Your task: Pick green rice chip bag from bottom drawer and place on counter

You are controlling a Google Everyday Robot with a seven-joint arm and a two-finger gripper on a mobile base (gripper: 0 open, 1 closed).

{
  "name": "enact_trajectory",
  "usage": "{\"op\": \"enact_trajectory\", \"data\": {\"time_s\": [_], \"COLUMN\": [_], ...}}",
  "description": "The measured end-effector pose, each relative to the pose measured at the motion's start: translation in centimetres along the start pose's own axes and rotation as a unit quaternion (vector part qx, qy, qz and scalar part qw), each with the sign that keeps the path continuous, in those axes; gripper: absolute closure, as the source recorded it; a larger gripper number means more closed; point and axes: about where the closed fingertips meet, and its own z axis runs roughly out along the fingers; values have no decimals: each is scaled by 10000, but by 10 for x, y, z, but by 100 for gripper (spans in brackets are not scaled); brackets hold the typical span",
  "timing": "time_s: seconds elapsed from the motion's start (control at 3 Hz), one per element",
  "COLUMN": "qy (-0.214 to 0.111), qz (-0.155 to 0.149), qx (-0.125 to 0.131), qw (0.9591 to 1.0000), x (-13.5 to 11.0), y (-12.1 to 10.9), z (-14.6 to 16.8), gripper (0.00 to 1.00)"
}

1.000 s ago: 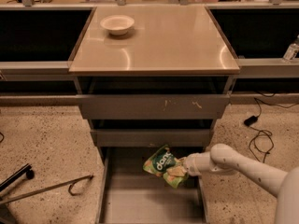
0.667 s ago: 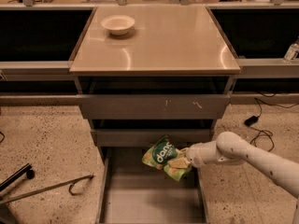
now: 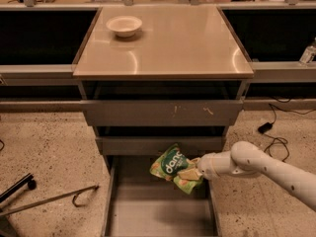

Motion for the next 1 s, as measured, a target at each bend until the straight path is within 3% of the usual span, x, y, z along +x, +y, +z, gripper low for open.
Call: {"op": "enact_trajectory", "data": {"time_s": [0.67,1.0], "qy": [-273,-417], "qz": [-530,-1139], "qx": [74,-117], "qw": [9982,9925], "x": [-54,-125], "y": [80,124], "z": [-66,-112], "gripper": [100,100]}}
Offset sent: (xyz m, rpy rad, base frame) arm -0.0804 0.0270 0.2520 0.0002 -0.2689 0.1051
